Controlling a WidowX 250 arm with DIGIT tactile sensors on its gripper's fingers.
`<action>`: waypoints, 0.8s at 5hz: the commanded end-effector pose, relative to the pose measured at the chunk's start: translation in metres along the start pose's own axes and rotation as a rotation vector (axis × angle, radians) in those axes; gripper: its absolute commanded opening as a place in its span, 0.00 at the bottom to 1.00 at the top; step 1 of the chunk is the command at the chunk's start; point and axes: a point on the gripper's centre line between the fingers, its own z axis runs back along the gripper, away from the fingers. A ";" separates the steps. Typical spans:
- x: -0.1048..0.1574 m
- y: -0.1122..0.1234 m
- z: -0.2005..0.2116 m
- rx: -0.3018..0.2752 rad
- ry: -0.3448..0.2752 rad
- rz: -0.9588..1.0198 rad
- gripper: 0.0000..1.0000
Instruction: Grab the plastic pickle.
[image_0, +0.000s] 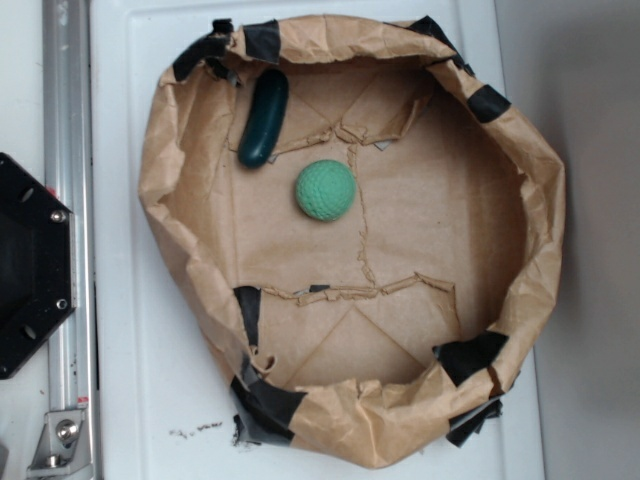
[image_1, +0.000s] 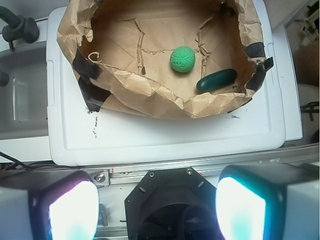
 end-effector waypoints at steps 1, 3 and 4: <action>0.000 0.000 0.000 0.000 0.000 0.000 1.00; 0.087 0.033 -0.037 0.078 -0.090 0.420 1.00; 0.118 0.038 -0.084 0.078 -0.154 0.620 1.00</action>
